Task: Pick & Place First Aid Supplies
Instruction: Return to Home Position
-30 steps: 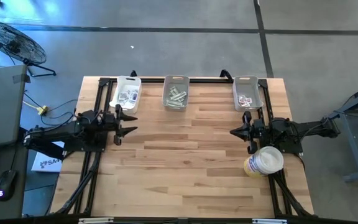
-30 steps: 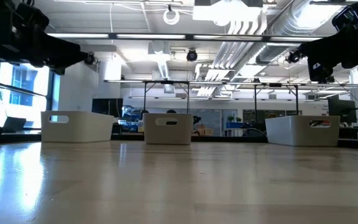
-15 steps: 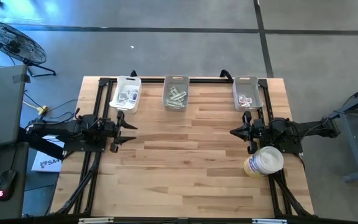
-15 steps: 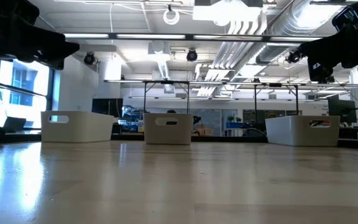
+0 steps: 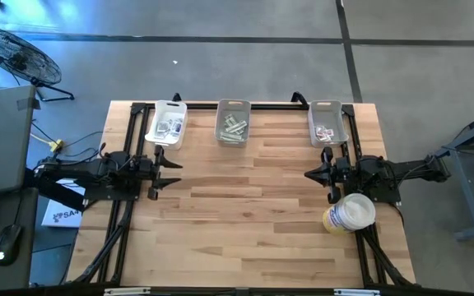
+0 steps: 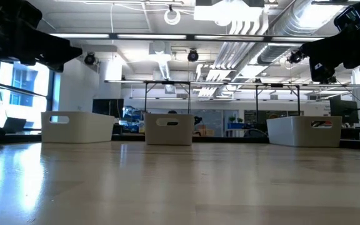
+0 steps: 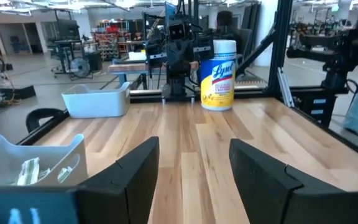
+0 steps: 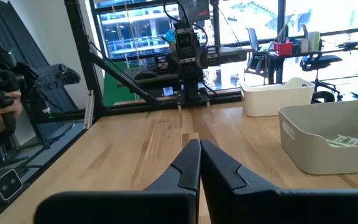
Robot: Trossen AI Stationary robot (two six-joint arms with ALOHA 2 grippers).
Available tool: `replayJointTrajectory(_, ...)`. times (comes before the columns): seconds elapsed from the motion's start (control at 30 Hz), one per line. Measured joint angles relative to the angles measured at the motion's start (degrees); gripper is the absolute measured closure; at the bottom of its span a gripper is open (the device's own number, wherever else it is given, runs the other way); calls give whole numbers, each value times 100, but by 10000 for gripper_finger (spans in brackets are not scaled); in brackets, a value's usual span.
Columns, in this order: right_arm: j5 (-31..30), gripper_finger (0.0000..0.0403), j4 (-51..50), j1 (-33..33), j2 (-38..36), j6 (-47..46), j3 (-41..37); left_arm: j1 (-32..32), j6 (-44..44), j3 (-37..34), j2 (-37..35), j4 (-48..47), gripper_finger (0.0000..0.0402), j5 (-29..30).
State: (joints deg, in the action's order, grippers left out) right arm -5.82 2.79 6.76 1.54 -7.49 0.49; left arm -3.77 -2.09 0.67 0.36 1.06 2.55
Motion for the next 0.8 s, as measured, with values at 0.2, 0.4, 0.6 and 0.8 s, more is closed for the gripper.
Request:
replayJointTrajectory(0.2,0,400,0,0,-1,0,0,0,-403,0,0,1,209,68)
replayJointTrajectory(0.4,0,400,0,-2,-2,0,0,0,-367,0,0,2,209,66)
replayJointTrajectory(0.6,0,399,0,-1,-2,0,0,0,-367,0,0,2,209,61)
replayJointTrajectory(0.8,0,401,0,0,-2,0,0,0,-365,0,0,2,209,61)
